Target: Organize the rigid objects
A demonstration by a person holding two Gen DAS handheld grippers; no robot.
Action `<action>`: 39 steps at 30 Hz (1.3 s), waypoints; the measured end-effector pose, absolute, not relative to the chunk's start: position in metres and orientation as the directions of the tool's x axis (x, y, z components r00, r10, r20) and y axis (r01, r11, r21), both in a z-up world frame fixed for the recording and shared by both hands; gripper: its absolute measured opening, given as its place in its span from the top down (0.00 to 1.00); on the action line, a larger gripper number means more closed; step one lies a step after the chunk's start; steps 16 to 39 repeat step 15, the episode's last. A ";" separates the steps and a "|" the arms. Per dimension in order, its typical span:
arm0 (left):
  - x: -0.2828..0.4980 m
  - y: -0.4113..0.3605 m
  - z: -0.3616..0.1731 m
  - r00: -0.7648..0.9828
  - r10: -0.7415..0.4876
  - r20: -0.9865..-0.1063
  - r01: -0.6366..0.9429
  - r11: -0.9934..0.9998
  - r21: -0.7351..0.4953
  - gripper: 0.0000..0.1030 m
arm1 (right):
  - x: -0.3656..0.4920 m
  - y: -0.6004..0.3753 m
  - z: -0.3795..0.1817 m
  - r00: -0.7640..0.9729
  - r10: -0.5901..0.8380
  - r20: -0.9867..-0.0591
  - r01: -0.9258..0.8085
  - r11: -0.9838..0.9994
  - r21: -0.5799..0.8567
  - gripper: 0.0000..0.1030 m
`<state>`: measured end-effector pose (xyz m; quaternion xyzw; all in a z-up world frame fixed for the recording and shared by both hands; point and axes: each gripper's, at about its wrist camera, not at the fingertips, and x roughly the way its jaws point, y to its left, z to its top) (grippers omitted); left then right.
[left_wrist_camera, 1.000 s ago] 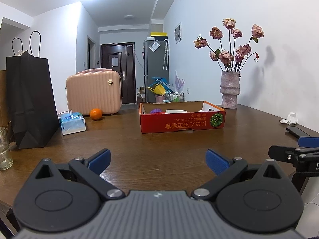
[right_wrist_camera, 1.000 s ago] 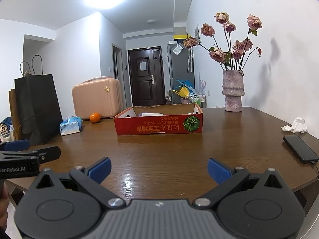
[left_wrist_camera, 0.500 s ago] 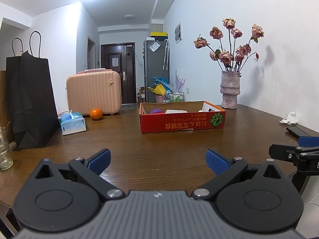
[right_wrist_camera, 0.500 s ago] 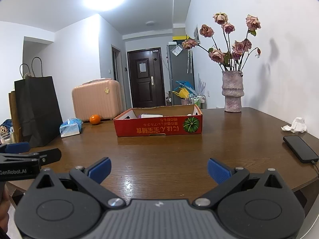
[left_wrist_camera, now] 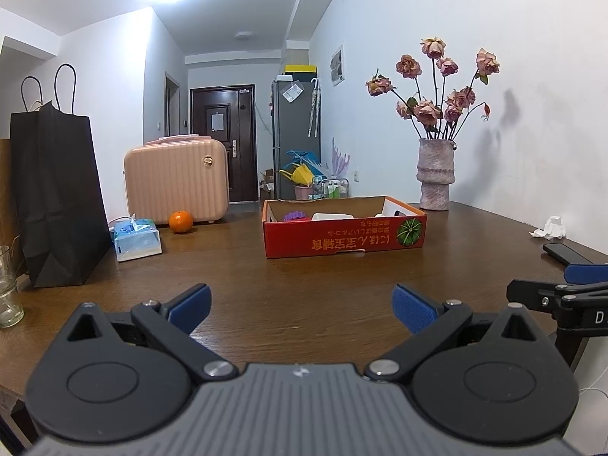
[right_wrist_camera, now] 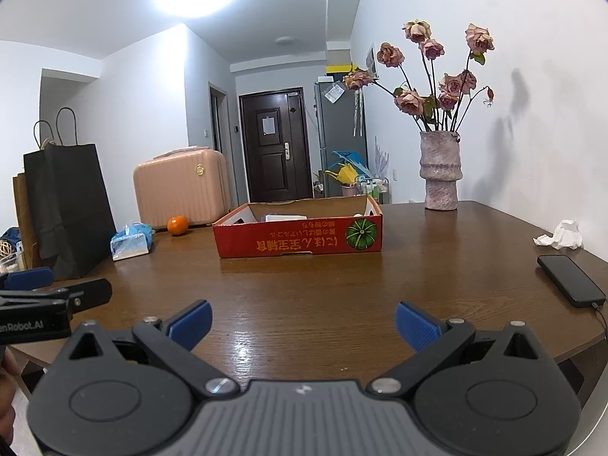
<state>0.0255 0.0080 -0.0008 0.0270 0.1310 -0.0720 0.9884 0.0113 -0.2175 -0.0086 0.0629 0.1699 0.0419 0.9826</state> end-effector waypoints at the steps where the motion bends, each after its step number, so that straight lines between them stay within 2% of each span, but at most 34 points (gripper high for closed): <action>1: 0.026 0.008 -0.001 0.955 -0.136 -0.265 0.150 0.988 0.035 0.00 | 0.011 -0.218 -0.008 0.939 0.103 -0.329 -0.060 0.989 0.138 0.00; 39: 0.020 0.003 0.000 0.958 -0.158 -0.239 0.173 0.984 0.042 0.00 | 0.011 -0.218 -0.008 0.940 0.103 -0.326 -0.061 0.989 0.134 0.00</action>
